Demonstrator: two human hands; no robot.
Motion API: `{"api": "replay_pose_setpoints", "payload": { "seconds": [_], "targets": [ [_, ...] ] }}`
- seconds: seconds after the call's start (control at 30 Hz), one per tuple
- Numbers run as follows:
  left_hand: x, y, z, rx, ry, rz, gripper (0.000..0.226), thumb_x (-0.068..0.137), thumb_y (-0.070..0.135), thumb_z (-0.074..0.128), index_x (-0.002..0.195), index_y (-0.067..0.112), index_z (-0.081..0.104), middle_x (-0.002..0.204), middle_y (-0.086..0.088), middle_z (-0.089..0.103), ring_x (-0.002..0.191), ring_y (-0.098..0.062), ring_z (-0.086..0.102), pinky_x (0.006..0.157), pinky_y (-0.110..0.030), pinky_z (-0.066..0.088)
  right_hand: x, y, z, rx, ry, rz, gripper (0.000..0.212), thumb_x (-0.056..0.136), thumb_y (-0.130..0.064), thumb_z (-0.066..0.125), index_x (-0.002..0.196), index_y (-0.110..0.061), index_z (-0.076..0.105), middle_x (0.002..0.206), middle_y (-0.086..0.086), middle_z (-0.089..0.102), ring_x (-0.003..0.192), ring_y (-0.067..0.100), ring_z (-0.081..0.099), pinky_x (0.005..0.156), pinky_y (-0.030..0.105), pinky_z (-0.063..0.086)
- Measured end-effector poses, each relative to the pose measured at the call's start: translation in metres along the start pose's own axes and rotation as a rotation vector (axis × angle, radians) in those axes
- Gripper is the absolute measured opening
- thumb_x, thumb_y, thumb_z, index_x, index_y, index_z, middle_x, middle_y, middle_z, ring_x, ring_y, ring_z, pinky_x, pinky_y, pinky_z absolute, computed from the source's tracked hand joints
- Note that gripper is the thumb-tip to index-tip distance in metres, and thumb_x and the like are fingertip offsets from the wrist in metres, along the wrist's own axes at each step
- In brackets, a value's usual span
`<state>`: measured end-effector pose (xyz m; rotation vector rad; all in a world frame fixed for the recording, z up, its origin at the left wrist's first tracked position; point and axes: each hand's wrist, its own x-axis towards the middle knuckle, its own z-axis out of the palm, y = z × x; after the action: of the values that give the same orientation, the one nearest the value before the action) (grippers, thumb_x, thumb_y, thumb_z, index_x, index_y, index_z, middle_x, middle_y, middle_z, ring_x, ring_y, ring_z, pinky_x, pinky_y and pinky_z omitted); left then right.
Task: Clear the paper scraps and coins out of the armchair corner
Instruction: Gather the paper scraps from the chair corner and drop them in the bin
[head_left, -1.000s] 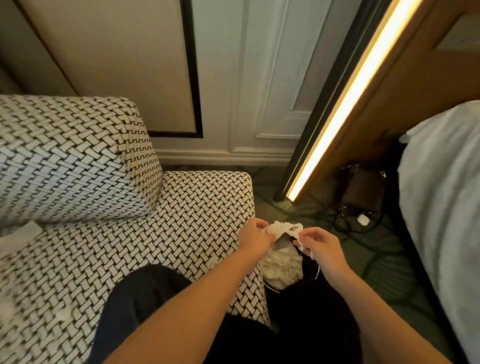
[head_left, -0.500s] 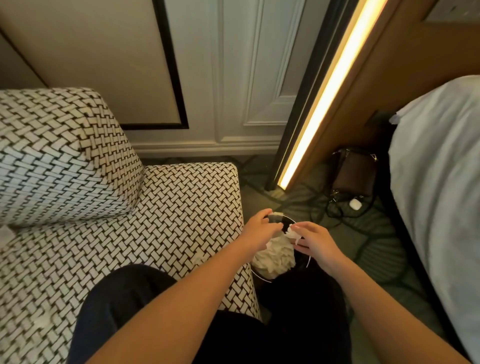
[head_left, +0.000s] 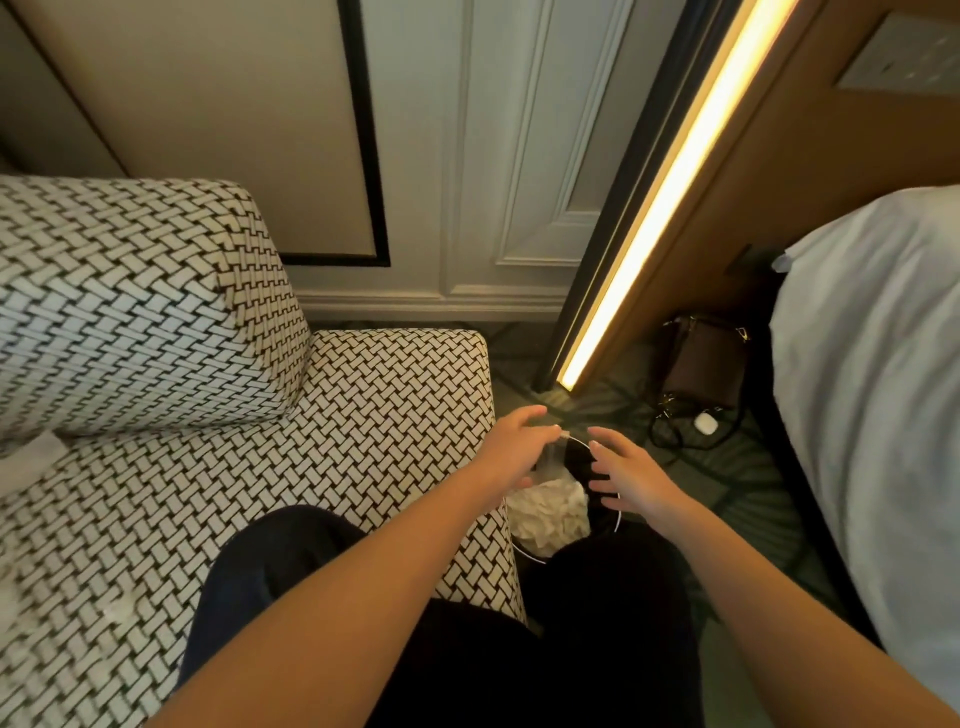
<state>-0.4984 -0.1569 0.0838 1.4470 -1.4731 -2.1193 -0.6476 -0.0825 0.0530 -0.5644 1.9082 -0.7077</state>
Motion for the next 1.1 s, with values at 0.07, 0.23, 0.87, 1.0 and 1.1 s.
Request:
{"api": "replay_pose_setpoints", "payload": {
  "seconds": [0.07, 0.23, 0.87, 1.0, 1.1],
  "targets": [
    [-0.008, 0.0, -0.009, 0.007, 0.002, 0.016, 0.041, 0.095, 0.024, 0.051, 0.136, 0.026, 0.045, 0.139, -0.003, 0.044, 0.122, -0.022, 0.047, 0.073, -0.026, 0.049, -0.008, -0.008, 0.006, -0.074, 0.045, -0.061, 0.039, 0.1, -0.029, 0.039, 0.139, -0.028, 0.039, 0.125, 0.012, 0.053, 0.116, 0.036, 0.054, 0.096, 0.044, 0.045],
    [-0.03, 0.005, -0.043, 0.082, 0.026, 0.079, 0.033, 0.095, 0.023, 0.052, 0.127, 0.022, 0.054, 0.122, 0.002, 0.054, 0.11, -0.015, 0.055, 0.079, -0.027, 0.048, -0.022, -0.034, 0.03, -0.116, 0.111, -0.233, 0.031, 0.099, -0.026, 0.043, 0.128, -0.023, 0.053, 0.123, 0.005, 0.057, 0.096, 0.018, 0.06, 0.081, 0.027, 0.047],
    [-0.199, -0.08, -0.267, -0.292, 0.56, 0.238, 0.013, 0.092, 0.02, 0.056, 0.101, 0.026, 0.064, 0.102, 0.003, 0.069, 0.098, -0.018, 0.064, 0.091, -0.034, 0.05, -0.113, -0.153, 0.291, -0.299, -0.25, -0.713, 0.016, 0.093, -0.015, 0.054, 0.102, -0.017, 0.067, 0.097, -0.002, 0.069, 0.092, 0.012, 0.066, 0.085, 0.026, 0.052],
    [-0.222, -0.126, -0.3, -0.353, 0.716, 0.157, 0.018, 0.095, 0.02, 0.051, 0.108, 0.02, 0.064, 0.102, 0.003, 0.068, 0.095, -0.017, 0.064, 0.089, -0.034, 0.049, -0.12, -0.135, 0.35, -0.464, -0.418, -0.662, 0.018, 0.093, -0.018, 0.053, 0.107, -0.021, 0.065, 0.107, -0.008, 0.065, 0.098, 0.009, 0.062, 0.091, 0.029, 0.05],
    [-0.232, -0.156, -0.315, -0.373, 0.808, 0.082, 0.017, 0.094, 0.02, 0.053, 0.105, 0.019, 0.065, 0.102, 0.003, 0.068, 0.089, -0.015, 0.064, 0.087, -0.032, 0.049, -0.122, -0.113, 0.382, -0.639, -0.47, -0.671, 0.026, 0.093, -0.017, 0.053, 0.118, -0.018, 0.061, 0.121, -0.006, 0.06, 0.111, 0.008, 0.055, 0.097, 0.024, 0.041]
  ]
}}
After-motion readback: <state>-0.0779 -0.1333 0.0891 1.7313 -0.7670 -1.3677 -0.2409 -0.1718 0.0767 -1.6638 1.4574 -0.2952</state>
